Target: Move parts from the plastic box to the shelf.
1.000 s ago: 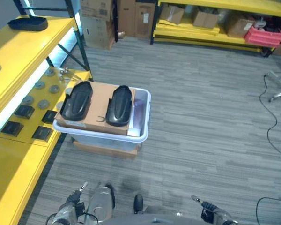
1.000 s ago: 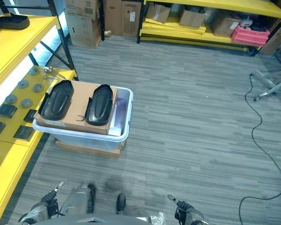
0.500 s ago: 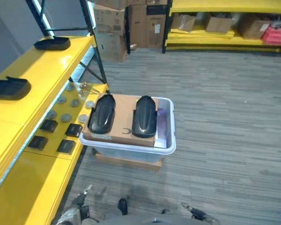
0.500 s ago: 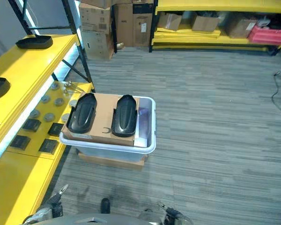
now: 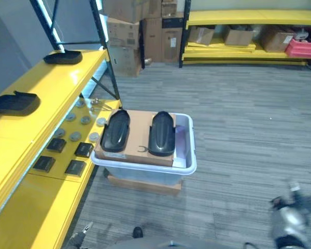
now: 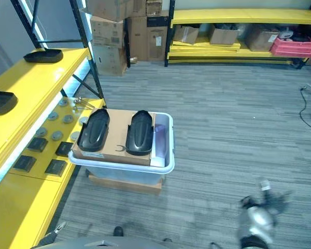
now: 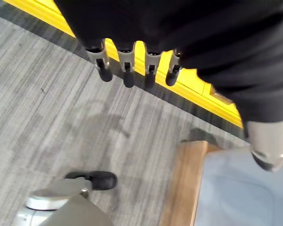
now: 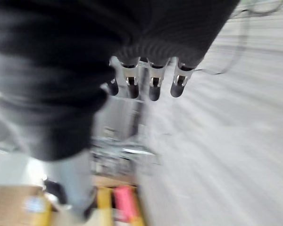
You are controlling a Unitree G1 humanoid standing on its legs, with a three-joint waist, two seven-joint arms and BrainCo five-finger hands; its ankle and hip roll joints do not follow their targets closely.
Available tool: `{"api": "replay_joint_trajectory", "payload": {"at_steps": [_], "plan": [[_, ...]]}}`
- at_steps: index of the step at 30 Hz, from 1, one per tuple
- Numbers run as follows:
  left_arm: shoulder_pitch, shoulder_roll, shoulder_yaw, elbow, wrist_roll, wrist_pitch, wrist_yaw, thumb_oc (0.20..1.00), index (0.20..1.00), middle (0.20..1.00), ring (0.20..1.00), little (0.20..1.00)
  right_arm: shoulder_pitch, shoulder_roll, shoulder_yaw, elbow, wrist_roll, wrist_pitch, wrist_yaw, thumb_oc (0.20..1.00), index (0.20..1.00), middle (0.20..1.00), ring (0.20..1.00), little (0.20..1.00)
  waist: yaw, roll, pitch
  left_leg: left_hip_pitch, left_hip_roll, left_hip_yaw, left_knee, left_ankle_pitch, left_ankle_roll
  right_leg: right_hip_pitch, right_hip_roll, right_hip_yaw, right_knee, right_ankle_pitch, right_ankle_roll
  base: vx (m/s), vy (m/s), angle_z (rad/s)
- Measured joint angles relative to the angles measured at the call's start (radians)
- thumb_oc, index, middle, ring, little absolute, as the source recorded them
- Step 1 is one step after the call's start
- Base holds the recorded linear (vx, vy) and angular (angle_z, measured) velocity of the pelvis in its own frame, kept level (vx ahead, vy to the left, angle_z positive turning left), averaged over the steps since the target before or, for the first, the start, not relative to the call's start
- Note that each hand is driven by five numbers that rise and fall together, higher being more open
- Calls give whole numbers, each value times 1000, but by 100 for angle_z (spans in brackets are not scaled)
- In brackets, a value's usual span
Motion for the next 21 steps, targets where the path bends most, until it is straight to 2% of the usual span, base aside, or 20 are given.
{"api": "replay_joint_trajectory", "payload": {"at_steps": [1, 2, 4, 7, 8, 9, 10, 12, 15, 17, 18, 19, 21], "plan": [[9, 0, 5, 1, 0, 1, 1, 1000, 1000, 1000, 1000, 1000, -4, -40, -35, -67, -48, -47, -22, 1000, 1000, 1000, 1000, 1000, -15, -8, 0, 2, 2, 1, 0, 5, 7, -1, 1, 2, 4, 6, 1, 22, 39, -11], [17, 1, 38, 1, 0, 1, 1, 1000, 1000, 1000, 1000, 1000, -12, -74, -73, -175, -108, -82, -47, 1000, 1000, 1000, 1000, 1000, -32, -33, -1, 8, 8, 4, 0, 6, 7, 3, 7, 5, 4, 6, 1, 30, 48, -13], [20, 0, 70, 1, -1, 1, 2, 1000, 1000, 1000, 1000, 1000, -12, -57, -86, -333, -182, -85, -78, 1000, 1000, 1000, 1000, 1000, -52, -59, -1, 14, 15, 14, -1, 3, 3, 4, 15, 16, 2, 4, 1, 49, 56, -19], [5, -12, 102, 0, 0, 3, 4, 1000, 1000, 1000, 1000, 1000, -15, 10, -47, -478, -260, -26, -53, 1000, 1000, 1000, 1000, 1000, -69, -81, 6, 14, 19, 25, -6, -1, -2, -1, 14, 25, -2, 0, 4, 65, 44, -13], [1, -16, 108, 1, 0, 2, 5, 1000, 1000, 1000, 1000, 1000, -16, 18, -19, -473, -269, -9, -36, 1000, 1000, 1000, 1000, 1000, -70, -87, 5, 16, 18, 25, -6, -2, -2, 0, 14, 25, -2, 0, 4, 78, 46, 3], [-7, -19, 106, 5, 0, 1, 4, 1000, 1000, 1000, 1000, 1000, -20, 19, 53, -413, -278, 48, 19, 1000, 1000, 1000, 1000, 1000, -55, -94, 2, 12, 13, 23, -6, -7, -6, 0, 1, 22, -2, 0, 4, 78, 52, 1], [-4, -21, 106, 8, 0, -4, 4, 1000, 1000, 1000, 1000, 1000, -36, 18, 94, -363, -277, 75, 40, 1000, 1000, 1000, 1000, 1000, -41, -91, 3, 3, 10, 25, -6, -12, 3, -3, -3, 21, -2, 1, 6, 46, 52, 6], [-3, -22, 98, 10, 1, -7, 3, 1000, 1000, 1000, 1000, 1000, -71, 20, 154, -246, -269, 144, 81, 1000, 1000, 1000, 1000, 1000, 2, -72, 10, -11, 1, 20, -4, -4, 7, -22, -6, 15, -2, 6, 9, -39, 49, 9], [3, -19, 24, -1, -1, -15, -5, 1000, 1000, 1000, 1000, 1000, -202, -4, 228, -14, -231, 170, 98, 1000, 1000, 1000, 1000, 1000, 61, -21, 42, -80, -13, -11, 1, 31, 13, -69, -18, -19, 1, 24, 20, -194, 57, 31], [-23, -19, -14, -2, -11, -18, -22, 1000, 1000, 1000, 1000, 1000, -313, -42, 260, 113, -200, 170, 98, 1000, 1000, 1000, 1000, 1000, 88, 29, 82, -139, -20, -34, 21, 54, 26, -111, -19, -41, 8, 40, 20, -229, 49, 45], [-55, -19, -34, 1, -30, -19, -36, 1000, 1000, 1000, 1000, 1000, -425, -86, 288, 192, -172, 167, 98, 1000, 1000, 1000, 1000, 1000, 125, 77, 125, -214, -22, -53, 59, 67, 25, -157, -18, -61, 16, 59, 18, -282, 58, 59], [-76, -11, -67, 2, -50, -19, -41, 1000, 1000, 1000, 1000, 1000, -524, -121, 317, 260, -152, 160, 99, 1000, 1000, 1000, 1000, 1000, 159, 111, 165, -262, -23, -76, 73, 86, 22, -196, -18, -80, 29, 70, 11, -254, 59, 47], [-80, 4, -93, 6, -71, -20, -52, 1000, 1000, 1000, 1000, 1000, -632, -127, 373, 332, -123, 141, 100, 1000, 1000, 1000, 1000, 1000, 184, 106, 212, -295, -22, -100, 80, 91, 10, -237, -19, -96, 65, 49, 5, -136, 49, 30]]}}
